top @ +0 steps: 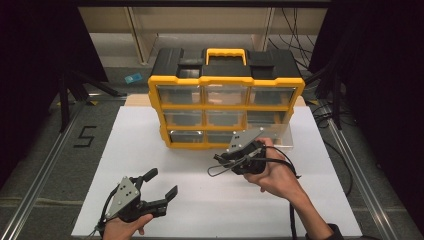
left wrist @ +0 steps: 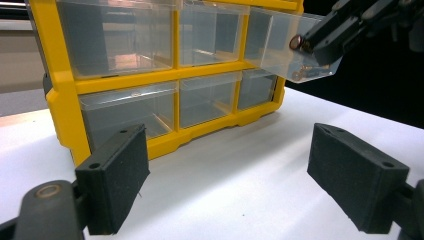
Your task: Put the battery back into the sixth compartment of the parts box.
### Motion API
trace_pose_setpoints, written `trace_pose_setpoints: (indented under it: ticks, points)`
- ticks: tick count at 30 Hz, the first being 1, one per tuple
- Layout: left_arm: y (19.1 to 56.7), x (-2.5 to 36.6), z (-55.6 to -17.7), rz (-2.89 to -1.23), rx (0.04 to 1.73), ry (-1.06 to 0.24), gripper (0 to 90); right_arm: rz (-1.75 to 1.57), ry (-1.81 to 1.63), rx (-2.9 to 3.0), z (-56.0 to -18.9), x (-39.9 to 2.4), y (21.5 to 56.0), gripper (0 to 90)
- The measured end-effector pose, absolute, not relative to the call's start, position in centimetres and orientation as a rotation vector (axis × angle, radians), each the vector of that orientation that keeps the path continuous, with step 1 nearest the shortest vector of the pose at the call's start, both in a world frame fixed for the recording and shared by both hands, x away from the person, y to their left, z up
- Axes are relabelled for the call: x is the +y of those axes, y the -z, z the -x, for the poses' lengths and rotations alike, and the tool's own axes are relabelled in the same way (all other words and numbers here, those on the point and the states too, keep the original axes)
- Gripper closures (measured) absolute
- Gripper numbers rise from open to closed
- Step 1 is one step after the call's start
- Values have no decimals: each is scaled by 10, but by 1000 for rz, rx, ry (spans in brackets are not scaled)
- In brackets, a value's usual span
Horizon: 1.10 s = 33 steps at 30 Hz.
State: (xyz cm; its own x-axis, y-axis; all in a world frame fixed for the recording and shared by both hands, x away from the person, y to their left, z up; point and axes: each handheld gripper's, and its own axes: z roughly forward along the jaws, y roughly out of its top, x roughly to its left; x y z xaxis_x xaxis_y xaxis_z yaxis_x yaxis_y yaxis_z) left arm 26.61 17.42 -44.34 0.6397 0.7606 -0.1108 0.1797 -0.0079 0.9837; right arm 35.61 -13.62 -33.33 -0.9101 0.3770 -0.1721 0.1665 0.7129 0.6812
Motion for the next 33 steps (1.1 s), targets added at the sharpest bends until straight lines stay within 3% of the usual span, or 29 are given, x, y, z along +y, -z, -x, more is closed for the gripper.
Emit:
trace_pose_setpoints:
  ticks: [20,33]
  points:
    - [443,174,-266,-1544,811,-550,161,-557,-1127,2429,-358,-199,286,769]
    - [443,174,-266,-1544,812,-548,161,-678,-1120,2349,-368,-237,281,769]
